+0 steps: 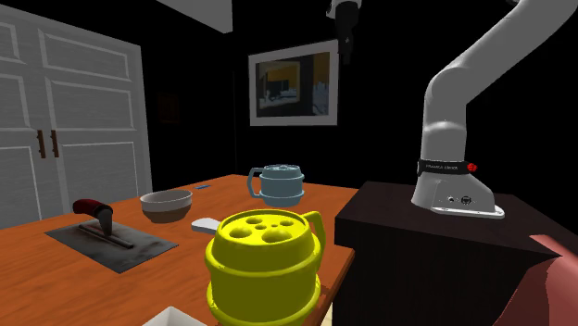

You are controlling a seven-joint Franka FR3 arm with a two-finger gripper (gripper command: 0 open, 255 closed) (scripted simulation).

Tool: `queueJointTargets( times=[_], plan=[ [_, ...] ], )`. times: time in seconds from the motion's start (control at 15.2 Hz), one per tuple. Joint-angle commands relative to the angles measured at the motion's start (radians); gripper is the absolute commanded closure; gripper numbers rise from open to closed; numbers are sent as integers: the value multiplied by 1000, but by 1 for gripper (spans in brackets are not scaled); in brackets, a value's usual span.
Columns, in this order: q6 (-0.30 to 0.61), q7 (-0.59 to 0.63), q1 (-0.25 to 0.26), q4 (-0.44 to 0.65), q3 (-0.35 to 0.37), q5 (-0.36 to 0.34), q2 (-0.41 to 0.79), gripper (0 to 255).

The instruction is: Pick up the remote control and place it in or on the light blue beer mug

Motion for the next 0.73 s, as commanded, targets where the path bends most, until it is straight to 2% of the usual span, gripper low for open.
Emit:
queueJointTargets(
  times=[0.0,0.66],
  plan=[
    [0,0,0,0,0,0,0,0],
    [315,114,38,-149,147,68,153,0]
  ],
)
